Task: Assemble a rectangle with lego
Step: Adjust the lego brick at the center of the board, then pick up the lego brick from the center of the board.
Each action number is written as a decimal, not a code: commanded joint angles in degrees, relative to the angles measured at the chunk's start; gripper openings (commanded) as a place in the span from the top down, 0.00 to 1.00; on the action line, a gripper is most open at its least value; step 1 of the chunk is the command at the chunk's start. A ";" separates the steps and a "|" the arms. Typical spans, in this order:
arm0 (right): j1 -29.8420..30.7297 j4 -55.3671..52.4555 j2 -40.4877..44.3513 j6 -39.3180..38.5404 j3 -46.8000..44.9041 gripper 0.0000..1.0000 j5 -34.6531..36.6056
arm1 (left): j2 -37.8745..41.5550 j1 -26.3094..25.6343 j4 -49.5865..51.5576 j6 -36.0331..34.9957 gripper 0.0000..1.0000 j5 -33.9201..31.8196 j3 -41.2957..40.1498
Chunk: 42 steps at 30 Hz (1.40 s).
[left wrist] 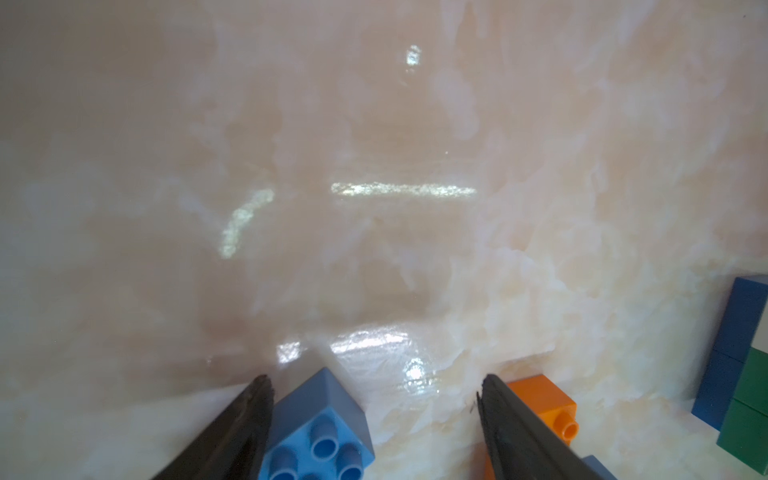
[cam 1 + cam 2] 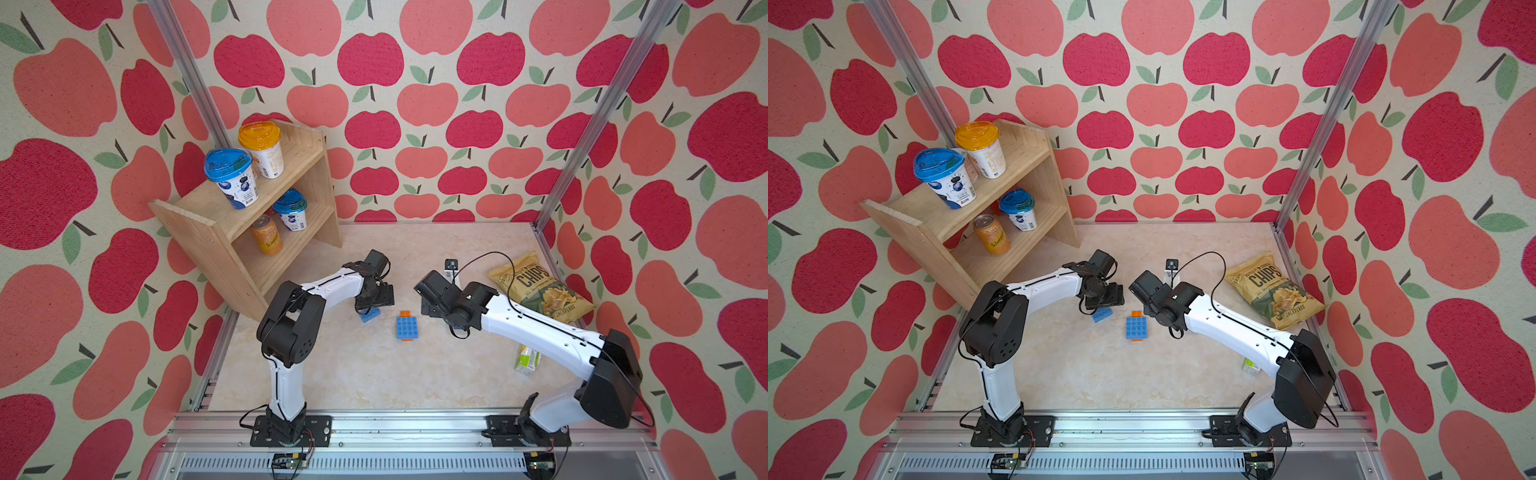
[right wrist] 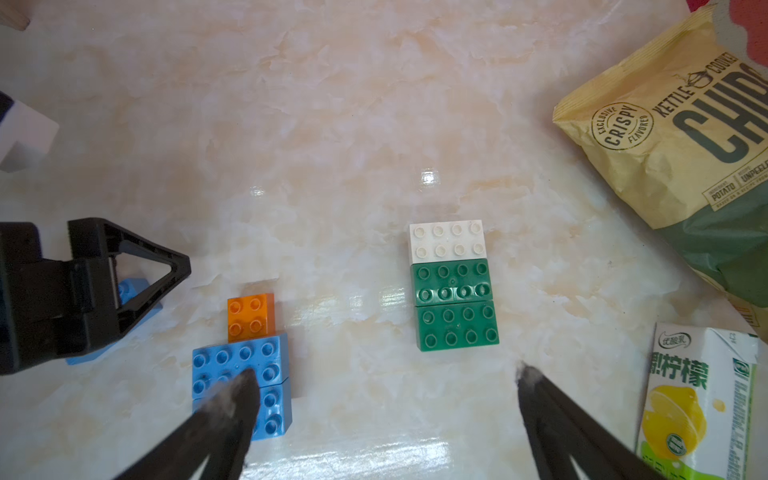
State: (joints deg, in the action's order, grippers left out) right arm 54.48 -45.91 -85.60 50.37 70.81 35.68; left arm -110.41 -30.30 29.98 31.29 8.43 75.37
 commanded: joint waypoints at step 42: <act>2.82 -18.34 -58.46 -26.76 63.09 0.08 -34.05 | 52.87 9.74 8.45 21.82 0.03 -29.38 -28.62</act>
State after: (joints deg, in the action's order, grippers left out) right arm 57.32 -62.72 -142.10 24.80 132.22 3.81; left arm -57.41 -20.86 37.54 52.75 -19.77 47.07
